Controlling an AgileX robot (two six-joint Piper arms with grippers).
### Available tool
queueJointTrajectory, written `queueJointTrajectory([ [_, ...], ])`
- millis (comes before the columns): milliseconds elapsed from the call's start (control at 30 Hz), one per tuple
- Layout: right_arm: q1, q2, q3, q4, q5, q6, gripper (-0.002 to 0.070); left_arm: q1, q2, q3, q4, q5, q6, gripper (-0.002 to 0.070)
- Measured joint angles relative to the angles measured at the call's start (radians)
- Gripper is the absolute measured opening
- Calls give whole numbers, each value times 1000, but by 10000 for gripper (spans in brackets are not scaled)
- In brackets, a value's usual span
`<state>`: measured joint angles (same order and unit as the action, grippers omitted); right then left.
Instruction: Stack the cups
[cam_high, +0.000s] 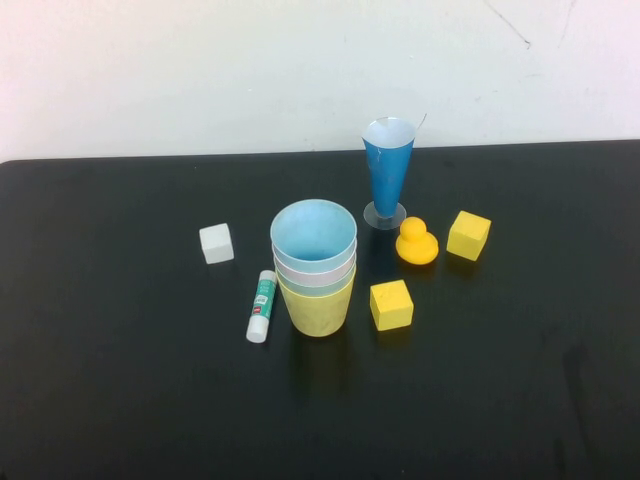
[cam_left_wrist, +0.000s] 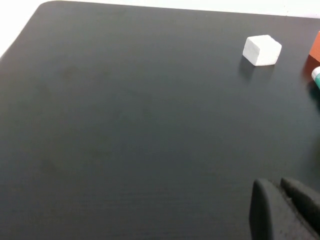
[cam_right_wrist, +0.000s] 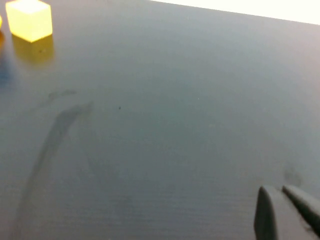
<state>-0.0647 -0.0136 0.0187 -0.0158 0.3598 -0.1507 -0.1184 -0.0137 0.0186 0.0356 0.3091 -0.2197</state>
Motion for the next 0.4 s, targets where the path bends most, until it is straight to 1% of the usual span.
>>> queueJointTrajectory([
  [133, 0, 0, 0, -1, 0, 41, -1, 0, 0, 0, 0, 0, 0, 0],
  [400, 4, 0, 0, -1, 0, 53, -1, 0, 0, 0, 0, 0, 0, 0],
])
